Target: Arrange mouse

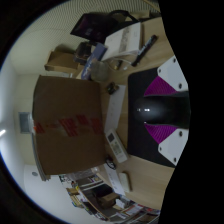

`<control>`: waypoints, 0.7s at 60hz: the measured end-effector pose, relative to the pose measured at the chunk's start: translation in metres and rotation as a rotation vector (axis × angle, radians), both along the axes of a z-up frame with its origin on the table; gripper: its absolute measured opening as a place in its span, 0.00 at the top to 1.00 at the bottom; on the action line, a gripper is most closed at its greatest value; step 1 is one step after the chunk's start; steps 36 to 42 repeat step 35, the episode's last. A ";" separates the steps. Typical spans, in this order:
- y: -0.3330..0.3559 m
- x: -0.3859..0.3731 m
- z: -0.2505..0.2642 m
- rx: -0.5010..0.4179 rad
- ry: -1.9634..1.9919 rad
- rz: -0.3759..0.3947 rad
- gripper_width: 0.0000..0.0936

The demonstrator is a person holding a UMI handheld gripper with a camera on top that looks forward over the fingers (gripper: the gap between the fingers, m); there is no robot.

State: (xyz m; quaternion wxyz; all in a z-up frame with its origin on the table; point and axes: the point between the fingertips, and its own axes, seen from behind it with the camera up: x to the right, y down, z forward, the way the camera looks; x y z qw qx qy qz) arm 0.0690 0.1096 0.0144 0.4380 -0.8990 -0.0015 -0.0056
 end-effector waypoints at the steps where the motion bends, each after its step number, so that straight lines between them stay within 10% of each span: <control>1: 0.000 -0.001 -0.004 -0.003 0.004 0.007 0.61; 16: -0.005 -0.010 -0.021 -0.047 0.021 0.027 0.42; 21: -0.020 -0.014 -0.015 -0.097 0.041 0.022 0.11; 42: -0.094 -0.031 0.058 -0.063 0.029 -0.042 0.14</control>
